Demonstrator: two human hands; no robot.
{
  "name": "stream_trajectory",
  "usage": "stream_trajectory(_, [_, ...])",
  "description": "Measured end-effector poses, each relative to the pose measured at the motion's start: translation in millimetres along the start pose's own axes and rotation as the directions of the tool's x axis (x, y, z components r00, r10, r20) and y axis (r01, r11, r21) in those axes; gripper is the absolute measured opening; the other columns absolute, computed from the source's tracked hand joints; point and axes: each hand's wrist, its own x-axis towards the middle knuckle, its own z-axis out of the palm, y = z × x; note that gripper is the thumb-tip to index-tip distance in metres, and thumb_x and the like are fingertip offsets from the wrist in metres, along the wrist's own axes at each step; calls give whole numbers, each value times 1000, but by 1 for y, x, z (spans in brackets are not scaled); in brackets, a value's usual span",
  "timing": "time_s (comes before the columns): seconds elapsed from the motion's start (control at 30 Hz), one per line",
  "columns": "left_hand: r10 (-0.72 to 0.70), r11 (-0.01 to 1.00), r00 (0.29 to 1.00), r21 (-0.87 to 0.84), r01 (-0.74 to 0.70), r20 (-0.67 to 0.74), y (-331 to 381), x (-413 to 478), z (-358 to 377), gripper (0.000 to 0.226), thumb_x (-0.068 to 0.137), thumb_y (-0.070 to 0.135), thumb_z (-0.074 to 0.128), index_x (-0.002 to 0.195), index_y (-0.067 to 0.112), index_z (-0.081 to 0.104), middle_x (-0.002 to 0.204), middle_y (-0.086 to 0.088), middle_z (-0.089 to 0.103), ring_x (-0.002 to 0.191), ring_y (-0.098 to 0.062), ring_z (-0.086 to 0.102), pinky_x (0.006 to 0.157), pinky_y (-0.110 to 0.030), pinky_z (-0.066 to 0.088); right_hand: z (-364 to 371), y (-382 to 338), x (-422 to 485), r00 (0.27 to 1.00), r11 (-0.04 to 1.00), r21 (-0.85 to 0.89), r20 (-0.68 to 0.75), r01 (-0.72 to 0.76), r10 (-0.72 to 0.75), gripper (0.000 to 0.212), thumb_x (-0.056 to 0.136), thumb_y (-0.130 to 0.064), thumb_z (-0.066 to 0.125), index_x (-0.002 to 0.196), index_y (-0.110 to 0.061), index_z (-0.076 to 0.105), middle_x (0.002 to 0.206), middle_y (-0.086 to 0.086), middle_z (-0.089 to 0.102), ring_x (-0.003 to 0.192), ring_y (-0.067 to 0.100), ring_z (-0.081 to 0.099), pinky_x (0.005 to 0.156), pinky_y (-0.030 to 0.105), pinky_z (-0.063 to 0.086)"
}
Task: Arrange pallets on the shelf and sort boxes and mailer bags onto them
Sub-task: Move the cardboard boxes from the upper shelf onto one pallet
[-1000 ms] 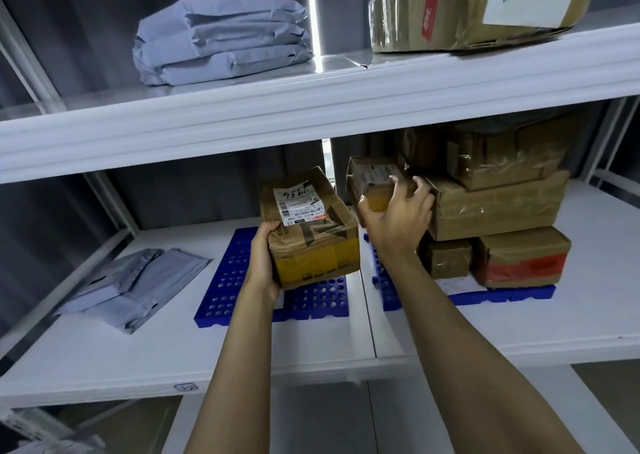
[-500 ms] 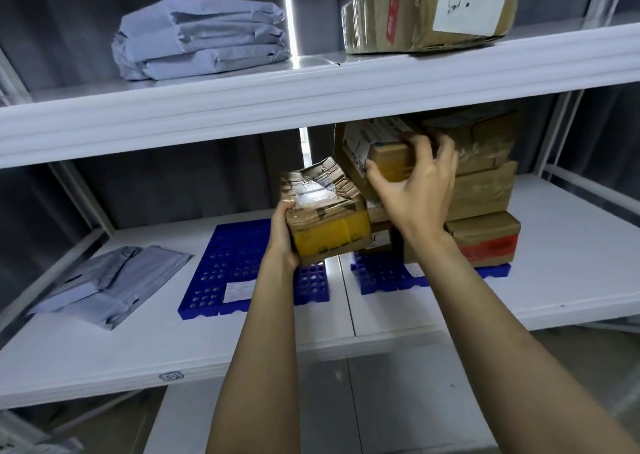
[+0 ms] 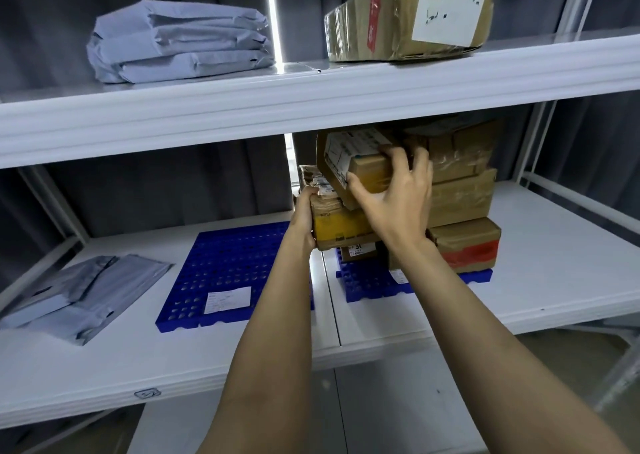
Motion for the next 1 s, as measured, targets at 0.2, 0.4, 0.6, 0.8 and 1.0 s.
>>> stream_trajectory(0.2, [10,1000,1000,7,-10,12,-4,7,8,63,88,62,41,117,12,66,107,-19,70,97,-35,66,85,-47,54,12,8,-4,1000,1000,-15,2,23,-23,59,78,-48,69,123,-12,57,136,18,43,125,31,40,96,37,40])
stream_trajectory(0.4, [38,999,998,-20,-39,-40,-5,17,7,64,86,62,43,120,13,65,115,-19,68,106,-37,64,94,-53,49,18,9,-1,1000,1000,-11,-4,12,-12,61,79,-49,68,125,-11,56,136,19,42,125,32,39,96,38,41])
stream_trajectory(0.6, [28,998,1000,-53,-28,-1,-2,28,6,63,88,60,41,124,12,62,119,-20,65,108,-38,62,91,-50,51,20,13,1,1000,1000,-8,-29,-4,4,61,78,-49,69,122,-9,57,133,20,45,123,33,42,95,40,42])
stream_trajectory(0.8, [-5,995,996,-99,14,90,-11,34,-3,64,91,63,32,121,15,63,107,-18,69,96,-35,65,76,-44,54,20,16,3,999,1000,0,-50,-20,20,62,78,-49,70,121,-6,57,130,22,46,122,35,42,94,42,42])
stream_trajectory(1.0, [-25,998,998,-61,28,52,-15,35,-9,65,86,66,38,122,18,63,117,-18,67,107,-37,63,84,-48,53,20,17,6,999,999,7,-14,-35,35,63,79,-49,69,122,-6,55,133,23,44,126,37,40,97,46,43])
